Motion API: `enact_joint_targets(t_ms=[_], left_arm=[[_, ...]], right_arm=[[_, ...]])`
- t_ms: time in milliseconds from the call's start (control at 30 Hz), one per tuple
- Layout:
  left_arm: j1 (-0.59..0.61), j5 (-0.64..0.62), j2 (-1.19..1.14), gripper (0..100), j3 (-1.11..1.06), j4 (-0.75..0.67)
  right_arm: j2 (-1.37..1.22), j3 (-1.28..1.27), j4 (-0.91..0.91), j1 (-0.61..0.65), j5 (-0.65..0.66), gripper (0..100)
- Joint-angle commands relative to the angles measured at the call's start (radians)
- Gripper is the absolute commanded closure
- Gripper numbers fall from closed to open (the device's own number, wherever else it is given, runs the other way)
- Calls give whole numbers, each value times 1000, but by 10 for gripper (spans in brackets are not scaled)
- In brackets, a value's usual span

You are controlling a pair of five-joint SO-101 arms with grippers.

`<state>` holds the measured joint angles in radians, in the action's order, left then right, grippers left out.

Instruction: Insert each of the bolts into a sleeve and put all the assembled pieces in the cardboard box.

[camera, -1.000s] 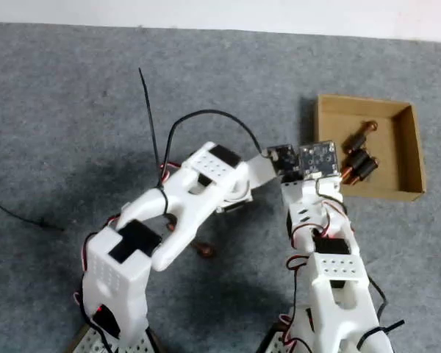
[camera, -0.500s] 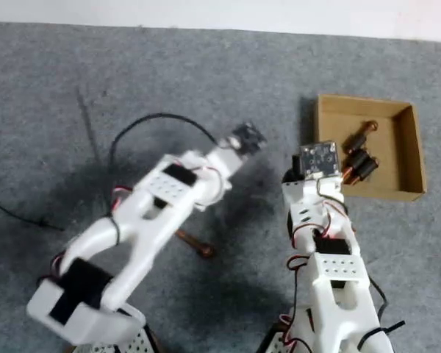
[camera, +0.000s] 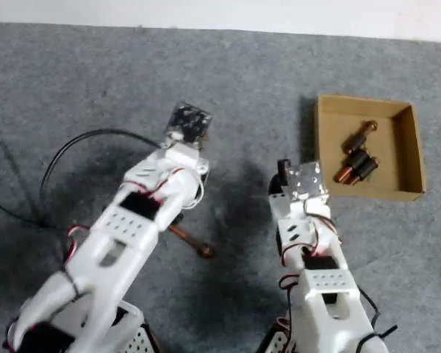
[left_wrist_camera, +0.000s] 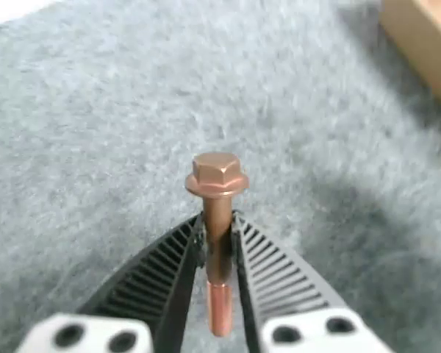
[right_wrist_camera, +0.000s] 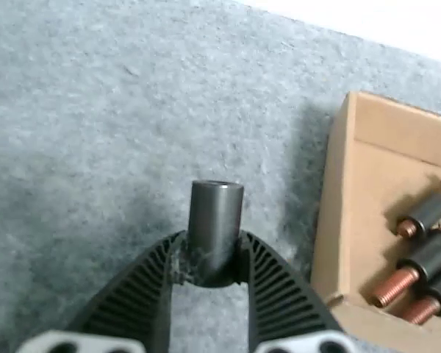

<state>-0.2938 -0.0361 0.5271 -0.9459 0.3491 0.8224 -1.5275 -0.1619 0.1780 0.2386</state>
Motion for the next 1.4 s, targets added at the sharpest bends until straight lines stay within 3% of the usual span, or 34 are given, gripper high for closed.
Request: enact_joint_targets(t_ms=[0, 233, 600, 800, 900, 1100, 1267, 1367], left_arm=[[-13, -34, 200, 995, -68, -29], [-85, -34, 380, 954, -189, -29], [-48, -55, 507, 994, -219, -2], [-58, -339, 615, 994, -266, 0], [-59, -479, 704, 994, -305, -3], [-58, -930, 908, 992, -424, -137], [-74, -924, 1087, 993, -618, -310], [-125, -921, 1193, 993, -696, -339]], right_arm=[[153, -24, -47, 30, -6, 993], [556, -254, -42, 114, 2, 993], [911, -318, 409, 225, 44, 993], [917, -318, 524, 394, 232, 993], [917, -318, 536, 409, 238, 993], [917, -318, 533, 406, 239, 993], [921, -318, 532, 383, 239, 993], [920, -318, 532, 384, 239, 993]])
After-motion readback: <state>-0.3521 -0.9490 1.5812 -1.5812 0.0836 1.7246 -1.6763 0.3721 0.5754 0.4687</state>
